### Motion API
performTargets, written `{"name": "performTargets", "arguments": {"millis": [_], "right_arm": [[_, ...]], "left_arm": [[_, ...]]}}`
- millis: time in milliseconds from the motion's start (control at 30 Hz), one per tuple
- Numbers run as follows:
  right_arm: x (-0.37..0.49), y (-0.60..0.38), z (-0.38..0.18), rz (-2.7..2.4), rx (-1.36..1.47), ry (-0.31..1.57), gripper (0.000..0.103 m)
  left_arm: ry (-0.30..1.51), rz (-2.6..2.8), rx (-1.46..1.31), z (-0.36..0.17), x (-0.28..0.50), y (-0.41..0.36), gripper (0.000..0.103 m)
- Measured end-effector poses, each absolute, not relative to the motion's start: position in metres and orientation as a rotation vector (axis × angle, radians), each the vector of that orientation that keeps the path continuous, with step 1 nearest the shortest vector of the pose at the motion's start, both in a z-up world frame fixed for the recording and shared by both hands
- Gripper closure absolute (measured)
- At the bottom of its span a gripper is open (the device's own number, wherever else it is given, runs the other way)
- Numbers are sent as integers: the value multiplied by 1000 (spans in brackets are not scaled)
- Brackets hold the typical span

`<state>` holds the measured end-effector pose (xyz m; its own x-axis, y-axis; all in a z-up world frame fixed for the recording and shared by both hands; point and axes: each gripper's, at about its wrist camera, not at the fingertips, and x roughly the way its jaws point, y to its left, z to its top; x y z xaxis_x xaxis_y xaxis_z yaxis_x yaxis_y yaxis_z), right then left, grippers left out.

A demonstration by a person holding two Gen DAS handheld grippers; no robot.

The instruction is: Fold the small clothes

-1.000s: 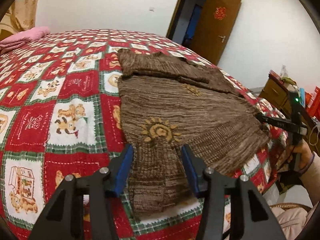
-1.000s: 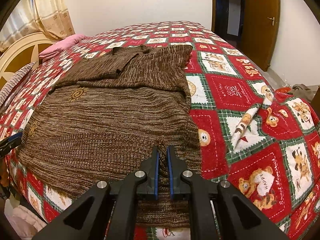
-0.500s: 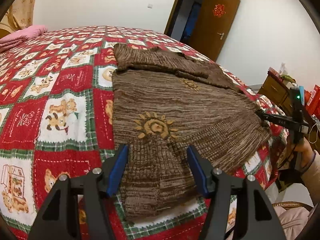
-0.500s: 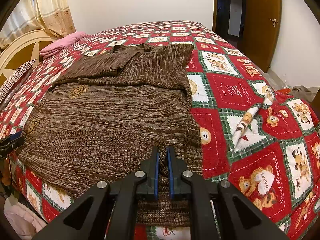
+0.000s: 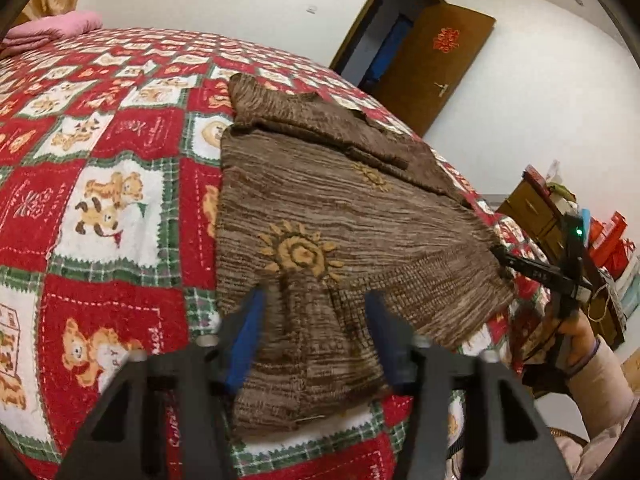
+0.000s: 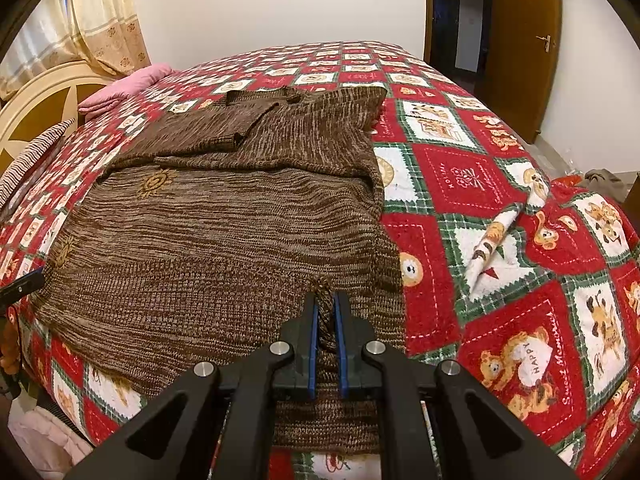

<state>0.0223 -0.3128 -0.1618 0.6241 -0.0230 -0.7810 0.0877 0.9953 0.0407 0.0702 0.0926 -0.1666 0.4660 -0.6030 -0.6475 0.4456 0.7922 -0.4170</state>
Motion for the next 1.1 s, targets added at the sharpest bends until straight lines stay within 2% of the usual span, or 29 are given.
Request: {"name": "performTargets", "arguments": {"millis": [67,133,267,633,1100], "right_arm": [[22,-313,-162,-63,76,895,95],[22,-313,-161,-66,74,893,95],[18,-310,-157,-88,60,872,95],[4,-304,-98,-87,62,695,95],[32,-309,-75,-158,16,628,96]], "left_arm": [[885,-626,-208,-170,71,96,89],[889,-638,-254,-171,72,103,90],[868,-607,-195,-165,66,96,91],[738,-555,-146,-111,75,90,92],[706,-498,-137,-92,121,82,92]]}}
